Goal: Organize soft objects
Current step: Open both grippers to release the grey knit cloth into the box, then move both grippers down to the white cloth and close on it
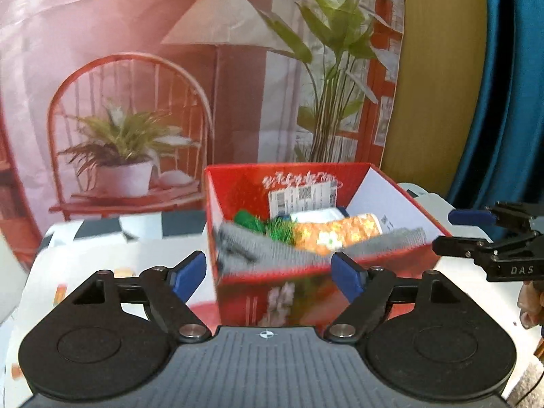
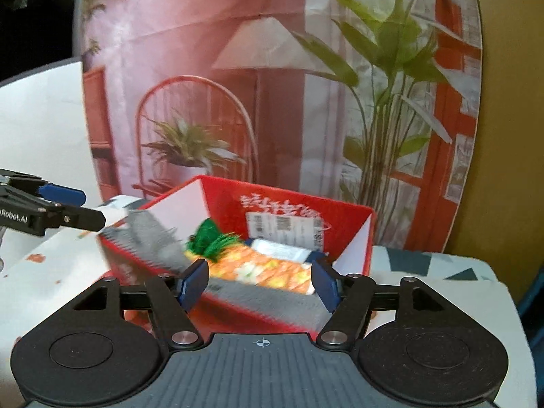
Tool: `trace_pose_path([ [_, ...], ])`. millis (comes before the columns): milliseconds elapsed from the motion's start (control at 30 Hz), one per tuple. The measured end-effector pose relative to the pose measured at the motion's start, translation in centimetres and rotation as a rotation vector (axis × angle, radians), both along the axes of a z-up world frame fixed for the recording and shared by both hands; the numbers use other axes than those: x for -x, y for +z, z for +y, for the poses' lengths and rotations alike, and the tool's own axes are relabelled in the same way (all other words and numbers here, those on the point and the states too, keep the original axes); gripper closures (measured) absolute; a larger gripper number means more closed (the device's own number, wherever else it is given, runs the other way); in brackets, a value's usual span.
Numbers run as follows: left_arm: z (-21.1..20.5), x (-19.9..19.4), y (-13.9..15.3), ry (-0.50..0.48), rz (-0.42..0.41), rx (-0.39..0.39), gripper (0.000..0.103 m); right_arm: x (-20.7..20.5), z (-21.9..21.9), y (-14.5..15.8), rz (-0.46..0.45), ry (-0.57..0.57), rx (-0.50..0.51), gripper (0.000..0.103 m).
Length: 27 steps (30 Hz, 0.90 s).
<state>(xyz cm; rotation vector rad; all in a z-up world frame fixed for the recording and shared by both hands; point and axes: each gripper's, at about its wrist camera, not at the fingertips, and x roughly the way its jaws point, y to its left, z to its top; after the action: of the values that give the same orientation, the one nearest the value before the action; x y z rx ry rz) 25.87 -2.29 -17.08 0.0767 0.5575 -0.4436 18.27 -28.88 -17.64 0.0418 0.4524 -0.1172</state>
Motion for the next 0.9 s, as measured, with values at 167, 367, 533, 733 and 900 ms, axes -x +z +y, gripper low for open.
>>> trace_pose_path([
  [167,1.5,3.0,-2.9,0.017,0.066,-0.005,0.02,3.2,2.0,-2.7,0.043,0.022,-0.039,0.04],
  [367,2.7,4.9,-7.2,0.066,0.194,0.01,0.02,6.0,3.4,-7.0,0.159,0.01,-0.096,0.04],
  [533,3.3,6.0,-8.8,0.091,0.236,0.02,0.02,7.9,3.4,-9.1,0.202,-0.023,-0.152,0.04],
  [733,3.5,6.9,-9.8,0.111,0.252,0.015,0.02,8.8,2.9,-10.0,0.218,-0.048,-0.198,0.042],
  [900,3.4,7.2,-10.7,0.105,0.293,0.027,0.02,8.6,2.8,-10.5,0.23,-0.046,-0.213,0.048],
])
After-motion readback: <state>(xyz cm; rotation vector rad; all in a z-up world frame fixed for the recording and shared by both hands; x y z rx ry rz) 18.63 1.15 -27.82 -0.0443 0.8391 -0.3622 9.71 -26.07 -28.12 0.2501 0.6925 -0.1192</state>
